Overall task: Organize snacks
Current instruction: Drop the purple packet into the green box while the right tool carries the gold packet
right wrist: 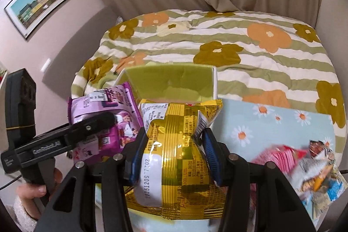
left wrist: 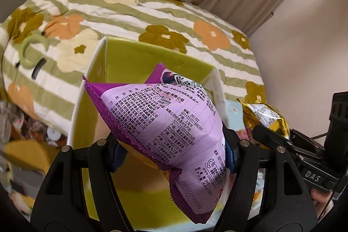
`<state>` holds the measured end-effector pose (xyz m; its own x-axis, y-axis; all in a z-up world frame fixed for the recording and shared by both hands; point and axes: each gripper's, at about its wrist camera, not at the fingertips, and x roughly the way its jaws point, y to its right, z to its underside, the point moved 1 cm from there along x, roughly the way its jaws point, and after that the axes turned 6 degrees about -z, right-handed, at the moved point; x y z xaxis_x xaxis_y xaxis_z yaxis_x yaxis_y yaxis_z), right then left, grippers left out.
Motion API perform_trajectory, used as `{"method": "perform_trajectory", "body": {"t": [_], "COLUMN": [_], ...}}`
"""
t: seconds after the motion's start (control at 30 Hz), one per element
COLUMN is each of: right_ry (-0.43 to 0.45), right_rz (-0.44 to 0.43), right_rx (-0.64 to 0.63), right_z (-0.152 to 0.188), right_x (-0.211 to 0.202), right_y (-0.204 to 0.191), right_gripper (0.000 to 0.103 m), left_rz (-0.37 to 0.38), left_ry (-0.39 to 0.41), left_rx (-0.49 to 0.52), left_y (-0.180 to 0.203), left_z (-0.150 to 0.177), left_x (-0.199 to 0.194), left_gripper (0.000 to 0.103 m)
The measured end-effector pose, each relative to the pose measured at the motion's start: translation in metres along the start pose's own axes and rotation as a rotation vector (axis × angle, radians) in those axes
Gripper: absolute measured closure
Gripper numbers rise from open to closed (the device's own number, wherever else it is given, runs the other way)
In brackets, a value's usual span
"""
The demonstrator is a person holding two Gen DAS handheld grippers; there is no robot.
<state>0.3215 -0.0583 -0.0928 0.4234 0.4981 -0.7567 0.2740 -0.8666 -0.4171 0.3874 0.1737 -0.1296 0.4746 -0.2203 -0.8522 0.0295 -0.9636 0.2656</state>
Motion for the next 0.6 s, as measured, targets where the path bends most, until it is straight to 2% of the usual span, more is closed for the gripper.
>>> {"method": "perform_trajectory", "body": {"t": [0.2,0.3,0.33,0.37,0.4,0.43,0.6], "right_ry": [-0.005,-0.019,-0.025,-0.032,-0.038,-0.042,-0.057], "right_rz": [0.030,0.055,0.060,0.063,0.064,0.066,0.076], "right_rx": [0.055,0.063,0.066,0.070,0.074,0.075,0.075], "right_z": [-0.021,-0.026,-0.027,-0.028,-0.028,-0.028,-0.028], "right_x": [0.036,0.050,0.053,0.057,0.060,0.063,0.072], "right_y": [0.001,0.002,0.003,0.004,0.006,0.007,0.010], "right_gripper": [0.056,0.056,0.056,0.056,0.056,0.056,0.056], "left_rz": [-0.001,-0.026,-0.040,-0.057,-0.074,-0.088,-0.103], "left_ry": [-0.068,-0.086,-0.094,-0.103,-0.104,-0.096,-0.093], "left_rx": [0.050,0.048,0.045,0.044,0.044,0.045,0.046], "left_y": [-0.018,-0.024,-0.027,-0.030,-0.032,-0.035,-0.044], "left_z": [-0.036,-0.040,-0.042,-0.044,-0.045,-0.046,-0.044], "left_x": [0.055,0.073,0.079,0.085,0.089,0.090,0.086], "left_gripper": [0.037,0.035,0.027,0.011,0.003,0.001,0.001]}}
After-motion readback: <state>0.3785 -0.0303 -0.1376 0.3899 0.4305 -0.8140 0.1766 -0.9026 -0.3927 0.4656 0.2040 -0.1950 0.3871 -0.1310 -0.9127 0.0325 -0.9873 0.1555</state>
